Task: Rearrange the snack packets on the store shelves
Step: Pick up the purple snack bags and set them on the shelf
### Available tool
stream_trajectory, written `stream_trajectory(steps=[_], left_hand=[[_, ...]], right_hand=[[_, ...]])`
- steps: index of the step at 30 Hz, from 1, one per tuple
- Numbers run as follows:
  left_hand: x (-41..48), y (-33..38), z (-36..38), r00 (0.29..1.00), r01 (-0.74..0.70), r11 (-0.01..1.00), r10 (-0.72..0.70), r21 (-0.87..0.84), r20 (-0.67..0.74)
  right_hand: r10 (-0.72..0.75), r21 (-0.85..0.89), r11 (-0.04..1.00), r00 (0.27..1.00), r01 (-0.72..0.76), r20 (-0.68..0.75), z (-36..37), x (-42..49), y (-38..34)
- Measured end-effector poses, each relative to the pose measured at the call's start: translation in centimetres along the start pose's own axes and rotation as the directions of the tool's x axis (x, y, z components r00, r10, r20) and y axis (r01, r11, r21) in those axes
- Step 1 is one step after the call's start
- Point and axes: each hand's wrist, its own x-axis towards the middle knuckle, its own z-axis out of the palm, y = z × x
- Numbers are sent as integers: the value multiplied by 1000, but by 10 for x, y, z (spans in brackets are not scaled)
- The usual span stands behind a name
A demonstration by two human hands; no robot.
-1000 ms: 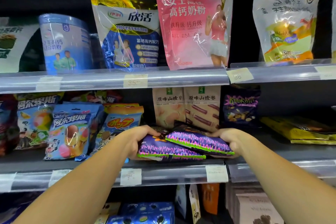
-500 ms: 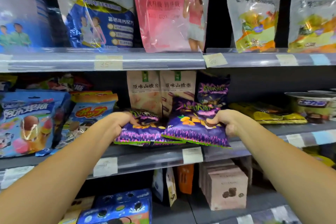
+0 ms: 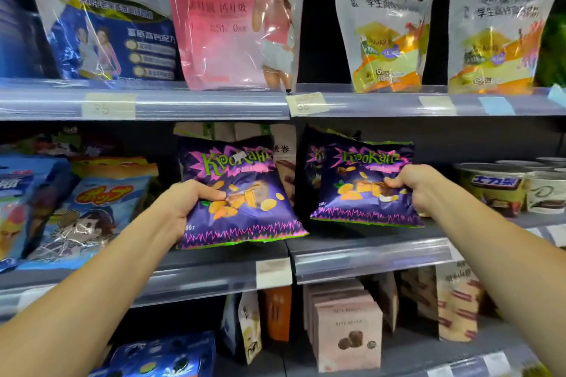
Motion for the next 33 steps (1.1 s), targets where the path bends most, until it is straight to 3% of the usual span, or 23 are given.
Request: stream_trajectory(steps=[3,5,7,11,13,18,24,27,33], left_hand=[[-4,-12,21,999,-48,999,48,-24,4],[-5,-17,38,997,-81,996,80,-35,-13],[-5,-22,56,995,-94,995,93,-46,-25],[1,-28,88,994,-105,993,103,-50,-40],[4,-31,99,993,-104,993,101,-48,-60],[10,-36,111,991,-100,991,92,-85,-99],[13,-39,112,986,-118,987,104,-108,-129],[9,-40,114,982,-140,986,125,-96,-142],[7,-41,118,984,-132,988,120,-79,-135]], right_hand=[[-84,-105,991,996,80,-31,-3,40,-4],[-140,-342,930,990,137,16,7,61,-9],[-213,-679,718,977,154,-4,14,68,-15],[-304,-881,367,934,298,189,28,81,-6],[-313,-884,333,923,328,224,33,95,-1],[-283,-830,432,927,352,246,43,129,-8],[-246,-863,349,924,366,293,56,159,19],[-269,-865,373,932,335,245,61,165,25],[-280,-768,599,958,225,62,57,163,26]])
